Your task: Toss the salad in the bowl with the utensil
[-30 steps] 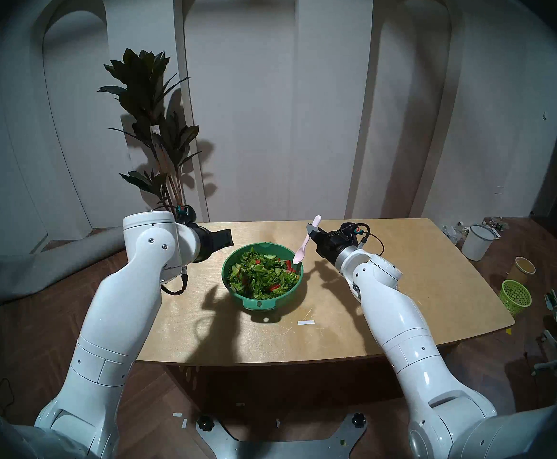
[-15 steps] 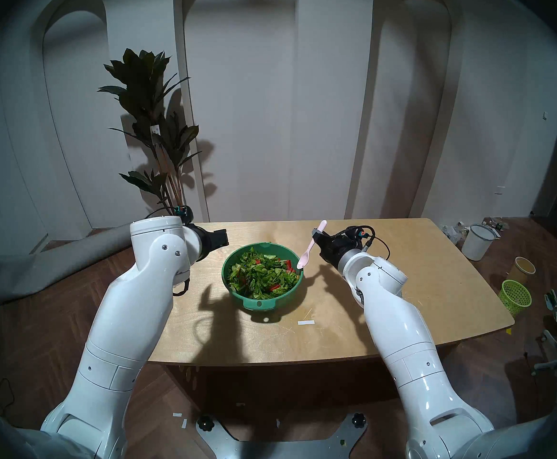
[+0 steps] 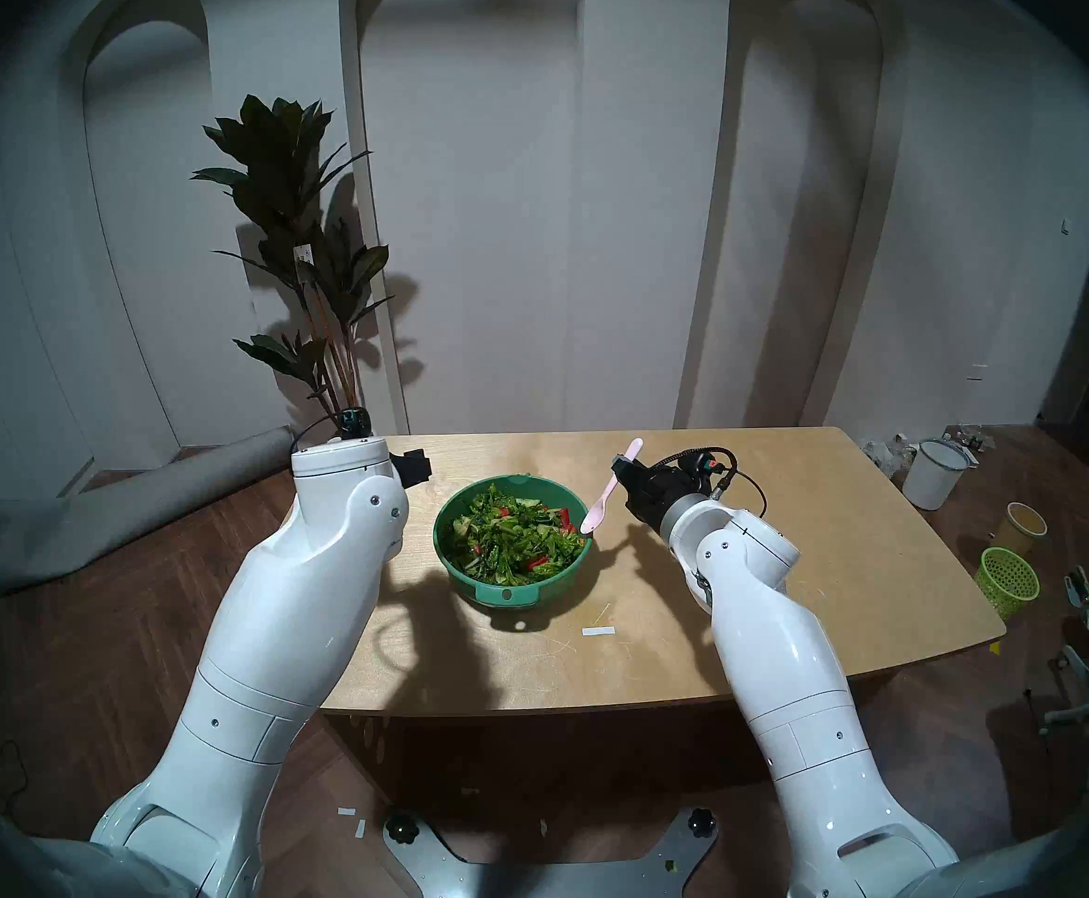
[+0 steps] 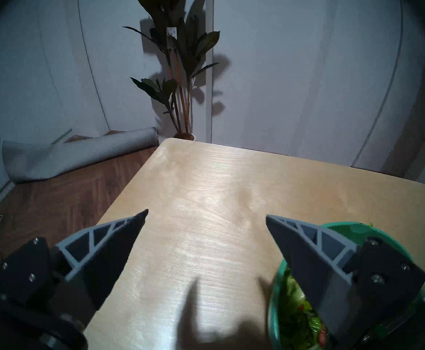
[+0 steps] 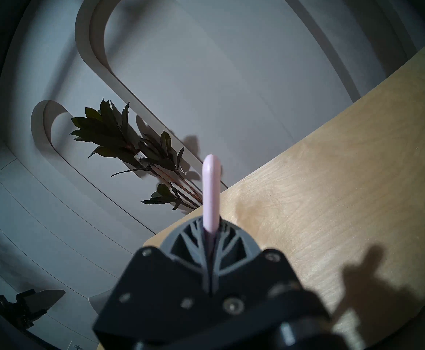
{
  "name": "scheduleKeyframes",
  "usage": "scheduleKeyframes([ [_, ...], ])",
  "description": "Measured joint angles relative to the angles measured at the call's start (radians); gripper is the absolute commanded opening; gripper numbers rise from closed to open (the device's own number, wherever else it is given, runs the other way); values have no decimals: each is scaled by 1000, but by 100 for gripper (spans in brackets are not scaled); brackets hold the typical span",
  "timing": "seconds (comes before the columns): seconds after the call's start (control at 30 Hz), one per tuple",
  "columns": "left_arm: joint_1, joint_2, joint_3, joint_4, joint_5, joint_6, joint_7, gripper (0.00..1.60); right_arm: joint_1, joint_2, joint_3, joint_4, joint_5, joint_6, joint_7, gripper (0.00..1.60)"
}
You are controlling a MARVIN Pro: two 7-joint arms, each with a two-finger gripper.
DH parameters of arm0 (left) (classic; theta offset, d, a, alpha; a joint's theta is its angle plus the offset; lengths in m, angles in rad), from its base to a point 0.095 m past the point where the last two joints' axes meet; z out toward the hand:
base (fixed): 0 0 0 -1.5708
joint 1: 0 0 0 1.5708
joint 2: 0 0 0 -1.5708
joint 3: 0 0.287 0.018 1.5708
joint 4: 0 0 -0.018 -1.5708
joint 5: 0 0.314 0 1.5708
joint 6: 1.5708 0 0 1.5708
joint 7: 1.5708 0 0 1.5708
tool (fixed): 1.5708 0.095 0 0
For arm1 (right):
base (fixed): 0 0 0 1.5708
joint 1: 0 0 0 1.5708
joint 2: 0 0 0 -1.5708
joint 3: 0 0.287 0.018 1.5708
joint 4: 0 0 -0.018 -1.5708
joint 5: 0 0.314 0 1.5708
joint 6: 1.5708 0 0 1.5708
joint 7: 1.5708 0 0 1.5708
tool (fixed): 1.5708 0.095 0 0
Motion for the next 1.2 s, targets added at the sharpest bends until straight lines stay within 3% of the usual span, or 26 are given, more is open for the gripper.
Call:
scheduleKeyframes([
  [0.2, -25, 60, -58, 39, -50, 1, -106, 160, 2, -4, -1, 4, 6, -6, -1, 0],
  [0.33, -44, 116, -111, 65, -124, 19, -198, 160, 4, -7, -2, 9, 11, -11, 3, 0],
  [0.5, -58, 171, -129, 94, -160, 27, -283, 160, 7, -10, -3, 18, 15, -18, 8, 0],
  [0.9, -63, 276, -71, 148, -77, -122, -493, 160, 21, -7, -31, 73, 8, -61, 62, 0],
  [1.2, -60, 313, -55, 159, -33, -192, -575, 160, 34, 19, -48, 118, -29, -104, 111, 0],
])
